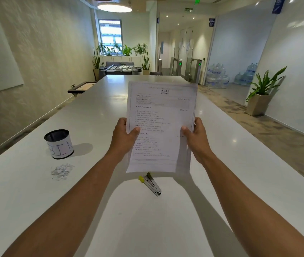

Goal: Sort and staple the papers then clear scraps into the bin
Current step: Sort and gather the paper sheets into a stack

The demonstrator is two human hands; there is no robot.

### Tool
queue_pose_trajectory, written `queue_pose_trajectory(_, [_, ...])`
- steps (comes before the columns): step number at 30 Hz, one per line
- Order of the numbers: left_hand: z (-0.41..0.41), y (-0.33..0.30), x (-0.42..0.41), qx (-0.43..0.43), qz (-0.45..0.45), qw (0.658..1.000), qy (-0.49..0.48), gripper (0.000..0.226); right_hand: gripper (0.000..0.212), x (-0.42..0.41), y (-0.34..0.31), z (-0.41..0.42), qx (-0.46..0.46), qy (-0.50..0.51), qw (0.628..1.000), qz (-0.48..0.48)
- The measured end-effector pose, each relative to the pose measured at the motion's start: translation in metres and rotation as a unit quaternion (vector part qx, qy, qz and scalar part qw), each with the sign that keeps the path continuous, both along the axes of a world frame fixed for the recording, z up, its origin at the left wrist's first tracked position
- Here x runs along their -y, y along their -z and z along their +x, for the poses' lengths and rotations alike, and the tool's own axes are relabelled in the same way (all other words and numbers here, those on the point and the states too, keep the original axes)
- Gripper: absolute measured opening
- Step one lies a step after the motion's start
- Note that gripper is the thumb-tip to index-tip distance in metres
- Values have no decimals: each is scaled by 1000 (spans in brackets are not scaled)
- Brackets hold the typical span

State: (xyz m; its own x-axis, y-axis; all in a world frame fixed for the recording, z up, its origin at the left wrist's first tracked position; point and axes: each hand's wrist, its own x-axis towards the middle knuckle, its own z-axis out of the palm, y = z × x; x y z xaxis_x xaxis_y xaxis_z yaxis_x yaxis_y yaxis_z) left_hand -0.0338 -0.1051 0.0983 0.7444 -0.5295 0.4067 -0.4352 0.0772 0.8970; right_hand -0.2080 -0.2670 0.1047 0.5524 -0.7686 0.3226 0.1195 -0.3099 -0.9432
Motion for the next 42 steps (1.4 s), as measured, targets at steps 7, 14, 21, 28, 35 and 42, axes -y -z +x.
queue_pose_trajectory(7, [-9,-8,7,57,-55,997,3,29,15,-7,-8,11,59,35,996,-59])
queue_pose_trajectory(14, [-15,25,4,13,-35,999,-5,57,46,-5,28,10,-7,15,1000,3])
queue_pose_trajectory(21, [-25,26,12,17,-53,996,-66,35,43,-11,35,15,14,14,1000,21])
queue_pose_trajectory(28, [-32,20,13,23,-67,995,-69,29,44,-11,28,14,25,27,999,10])
queue_pose_trajectory(35, [-28,17,13,40,-47,996,-60,23,47,-9,21,14,21,32,999,7])
queue_pose_trajectory(42, [-27,53,11,-29,11,999,-19,27,52,-11,62,11,-48,26,998,41])
